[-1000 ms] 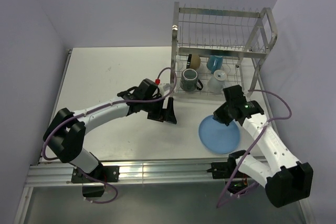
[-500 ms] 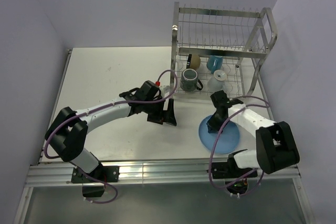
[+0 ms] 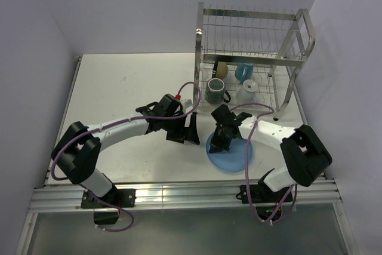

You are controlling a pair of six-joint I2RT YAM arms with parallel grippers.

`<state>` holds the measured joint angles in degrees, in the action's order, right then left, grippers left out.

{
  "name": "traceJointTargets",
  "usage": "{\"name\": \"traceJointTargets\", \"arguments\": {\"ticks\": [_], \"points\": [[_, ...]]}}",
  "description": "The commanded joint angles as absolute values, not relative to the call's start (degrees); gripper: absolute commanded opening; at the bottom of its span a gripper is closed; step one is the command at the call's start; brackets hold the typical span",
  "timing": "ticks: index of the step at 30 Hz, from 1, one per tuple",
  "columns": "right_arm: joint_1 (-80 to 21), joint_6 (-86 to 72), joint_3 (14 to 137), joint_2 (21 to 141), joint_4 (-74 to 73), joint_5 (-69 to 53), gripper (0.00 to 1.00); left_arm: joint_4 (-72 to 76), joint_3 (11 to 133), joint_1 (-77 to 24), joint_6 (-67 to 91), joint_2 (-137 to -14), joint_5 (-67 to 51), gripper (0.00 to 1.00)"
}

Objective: Load the mixed dishes into the dish rack

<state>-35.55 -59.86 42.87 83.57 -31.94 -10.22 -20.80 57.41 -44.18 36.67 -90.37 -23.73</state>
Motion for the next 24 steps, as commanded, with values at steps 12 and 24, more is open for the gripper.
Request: {"name": "traceJointTargets", "arguments": {"ticks": [12,24], "points": [[-10.93,-47.92,46.58,54.42,-49.74,-7.26,0.25,-15.21,60.20,-47.02,36.74,-97.11,-26.54,0.90],[-3.17,-39.82,50.89,49.31,-56.78,-10.37,0.53,-12.74,67.49,-49.75,40.95,-108.98,-24.62,0.88]]}}
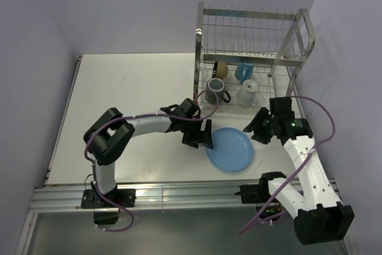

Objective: Load the mixed dishes into the dish rack

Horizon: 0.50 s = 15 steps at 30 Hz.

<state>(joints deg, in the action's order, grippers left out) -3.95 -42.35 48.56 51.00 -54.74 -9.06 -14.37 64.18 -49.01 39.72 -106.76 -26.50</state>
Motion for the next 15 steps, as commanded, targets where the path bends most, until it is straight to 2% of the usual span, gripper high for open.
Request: {"name": "traceJointTargets", "arguments": {"ticks": [1,4,7,8,10,13,15], "points": [[-2.99,-39.64,50.71,49.22,-56.86,-10.72,0.53,-13.09,68.72,-49.83,41.22,-110.38,-23.39,0.87],[-2.73,-38.94,50.89,48.52,-57.30,-10.64,0.52,-15.02,71.45,-50.45,42.62,-112.67,-19.88,0.81],[-2.46,-38.32,51.24,47.99,-57.83,-10.02,0.52,-19.32,75.31,-52.38,42.71,-114.78,-15.66,0.70],[-2.29,-38.06,51.24,47.90,-57.83,-10.02,0.51,-20.81,76.45,-53.60,42.45,-115.31,-12.34,0.62],[-2.29,-37.88,51.42,47.72,-58.01,-9.58,0.51,-24.77,78.31,-54.84,41.84,-116.80,-9.33,0.58],[-2.29,-37.62,51.24,47.64,-57.75,-9.84,0.51,-27.77,78.49,-56.68,42.01,-118.39,-5.19,0.47],[-2.29,-37.44,50.63,47.72,-57.31,-10.54,0.51,-27.95,77.18,-56.86,42.10,-118.65,-4.39,0.31]]}}
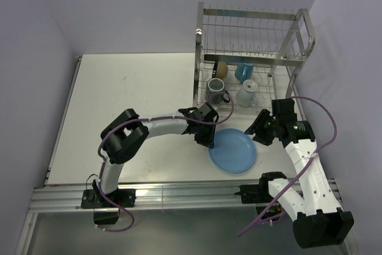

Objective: Load the mixed dishes into the dish rack

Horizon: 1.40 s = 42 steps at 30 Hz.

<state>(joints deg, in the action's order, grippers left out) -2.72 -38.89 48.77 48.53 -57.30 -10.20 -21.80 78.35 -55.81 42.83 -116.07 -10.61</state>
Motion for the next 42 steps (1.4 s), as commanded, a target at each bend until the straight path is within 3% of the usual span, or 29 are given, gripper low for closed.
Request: {"name": "traceJointTargets", "arguments": {"ticks": [1,2,3,8,9,12,21,28,29,31,32,33,34,42], "points": [[-2.29,-37.35,50.36,47.64,-57.04,-10.89,0.51,-26.99,76.47,-56.87,41.84,-118.30,-4.92,0.22],[-2.29,-37.35,50.10,47.81,-56.87,-11.33,0.51,-26.55,75.77,-56.87,41.31,-117.78,-5.18,0.04],[-2.29,-37.18,49.84,47.90,-56.60,-11.77,0.51,-26.28,74.37,-56.87,40.87,-116.47,-5.01,0.00],[-2.81,-34.02,50.27,48.42,-55.55,-17.30,0.56,-25.32,68.92,-56.87,36.57,-108.30,-5.27,0.00],[-3.33,-33.06,51.32,48.86,-56.68,-17.84,0.63,-25.31,66.82,-56.87,36.13,-104.10,-4.84,0.00],[-4.04,-28.40,53.51,50.10,-59.40,-20.47,0.67,-26.27,63.91,-56.78,34.20,-95.49,-4.22,0.00],[-9.49,-22.32,50.89,47.46,-57.13,-32.77,0.68,-30.94,65.30,-55.55,29.36,-80.16,-6.76,0.00],[-10.20,-21.44,50.27,46.23,-56.25,-31.89,0.67,-34.19,66.62,-54.85,28.21,-76.29,-10.28,0.00],[-10.20,-21.62,50.01,46.58,-56.08,-32.43,0.67,-34.10,66.53,-54.67,28.21,-75.68,-10.81,0.00],[-10.28,-21.62,49.13,46.76,-54.67,-35.84,0.54,-33.93,66.01,-53.53,28.21,-73.92,-13.09,0.00],[-10.37,-21.71,48.96,46.76,-54.32,-36.99,0.43,-33.66,65.74,-52.92,27.78,-73.05,-14.05,0.00],[-10.46,-21.62,48.78,46.76,-53.27,-38.39,0.25,-33.58,65.57,-52.48,27.43,-72.69,-15.11,0.00],[-11.16,-21.53,48.78,46.58,-52.65,-39.71,0.22,-33.14,65.48,-50.90,27.16,-72.16,-17.99,0.00],[-15.64,-21.53,50.19,47.37,-48.44,-49.30,0.32,-32.60,68.90,-43.42,24.79,-71.45,-30.58,0.00]]}}
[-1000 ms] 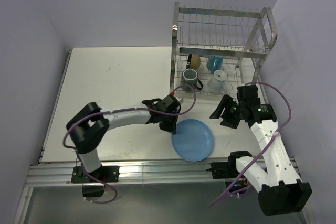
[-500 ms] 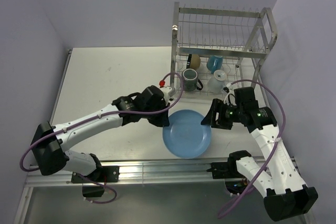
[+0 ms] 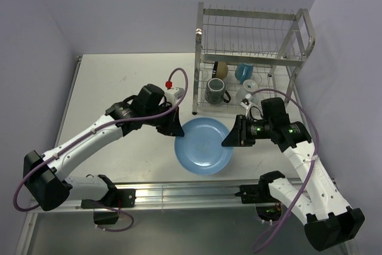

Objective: Load the mixed dishes into the dish rack

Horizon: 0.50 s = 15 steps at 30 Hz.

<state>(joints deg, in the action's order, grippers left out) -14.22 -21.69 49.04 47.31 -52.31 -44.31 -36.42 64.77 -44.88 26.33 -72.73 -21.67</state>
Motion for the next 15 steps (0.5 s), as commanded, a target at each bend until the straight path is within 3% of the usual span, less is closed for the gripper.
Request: {"name": "traceJointTargets", "arguments": {"ticks": [1,2,4,7,9,13,14,15], "points": [[-15.99,-21.97,50.27,47.46,-47.73,-49.92,0.35,-32.78,69.08,-42.98,24.52,-71.72,-31.89,0.00],[-16.61,-22.41,50.45,47.46,-47.20,-50.27,0.41,-32.96,69.69,-42.80,23.91,-71.98,-32.34,0.00],[-17.31,-23.73,50.54,47.72,-45.09,-50.98,0.41,-34.18,70.31,-42.28,23.38,-72.51,-32.78,0.00],[-18.54,-25.57,50.19,48.07,-42.98,-50.10,0.00,-34.46,71.36,-42.19,22.85,-73.04,-33.22,0.00],[-19.25,-26.88,50.18,48.34,-41.58,-50.01,0.00,-34.19,71.72,-42.27,23.38,-73.12,-33.31,0.00],[-19.78,-28.65,55.70,47.55,-41.39,-44.76,0.00,-38.13,76.28,-42.10,24.52,-74.27,-26.83,0.68],[-19.78,-28.74,59.90,47.55,-42.18,-43.43,0.00,-38.49,77.77,-42.19,24.52,-72.88,-24.89,0.99],[-19.78,-28.65,62.55,47.90,-42.88,-42.03,0.00,-38.06,78.22,-42.19,24.61,-71.82,-21.31,0.99]]}}
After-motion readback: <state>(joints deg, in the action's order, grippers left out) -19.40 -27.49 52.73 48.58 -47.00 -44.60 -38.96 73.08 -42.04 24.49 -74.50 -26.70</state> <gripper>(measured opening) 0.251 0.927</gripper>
